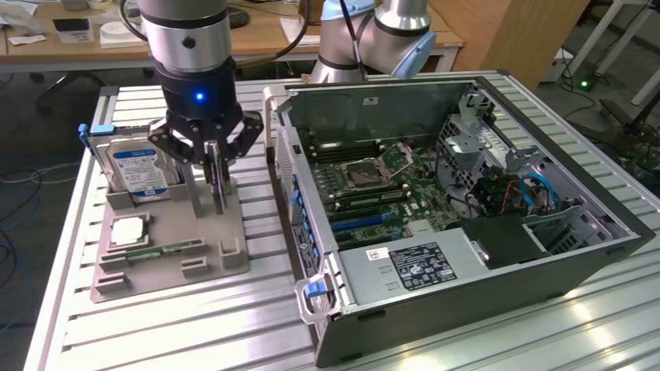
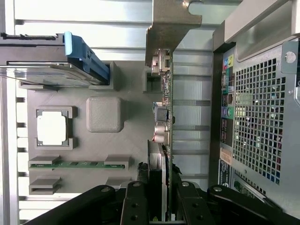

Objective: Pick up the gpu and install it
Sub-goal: 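Pick up the gpu and move the gpu toward the slot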

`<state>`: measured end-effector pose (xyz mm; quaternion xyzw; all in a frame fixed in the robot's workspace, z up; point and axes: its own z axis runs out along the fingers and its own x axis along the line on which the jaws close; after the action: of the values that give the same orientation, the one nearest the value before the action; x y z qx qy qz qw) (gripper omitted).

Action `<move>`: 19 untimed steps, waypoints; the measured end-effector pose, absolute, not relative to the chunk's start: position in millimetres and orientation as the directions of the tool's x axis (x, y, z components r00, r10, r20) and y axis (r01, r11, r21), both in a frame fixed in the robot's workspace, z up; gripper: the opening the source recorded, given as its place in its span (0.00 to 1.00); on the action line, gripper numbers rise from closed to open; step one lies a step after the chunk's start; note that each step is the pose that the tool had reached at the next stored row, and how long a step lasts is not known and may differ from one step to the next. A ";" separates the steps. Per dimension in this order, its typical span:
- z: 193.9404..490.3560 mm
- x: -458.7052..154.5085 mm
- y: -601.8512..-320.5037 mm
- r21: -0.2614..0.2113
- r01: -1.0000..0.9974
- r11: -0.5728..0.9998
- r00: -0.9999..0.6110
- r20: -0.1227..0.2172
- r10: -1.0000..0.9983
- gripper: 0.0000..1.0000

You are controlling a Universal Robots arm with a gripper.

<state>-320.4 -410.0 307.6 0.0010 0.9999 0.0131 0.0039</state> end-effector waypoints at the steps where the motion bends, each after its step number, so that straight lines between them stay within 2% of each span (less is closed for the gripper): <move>1: 308.2 -320.4 -410.0 0.026 0.002 1.000 -1.000 -0.008 0.002 0.27; 19: 319.6 -320.4 -410.0 0.026 0.002 1.000 -1.000 -0.008 0.002 0.27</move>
<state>-320.4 -410.0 319.6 0.0011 0.9999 0.0132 0.0039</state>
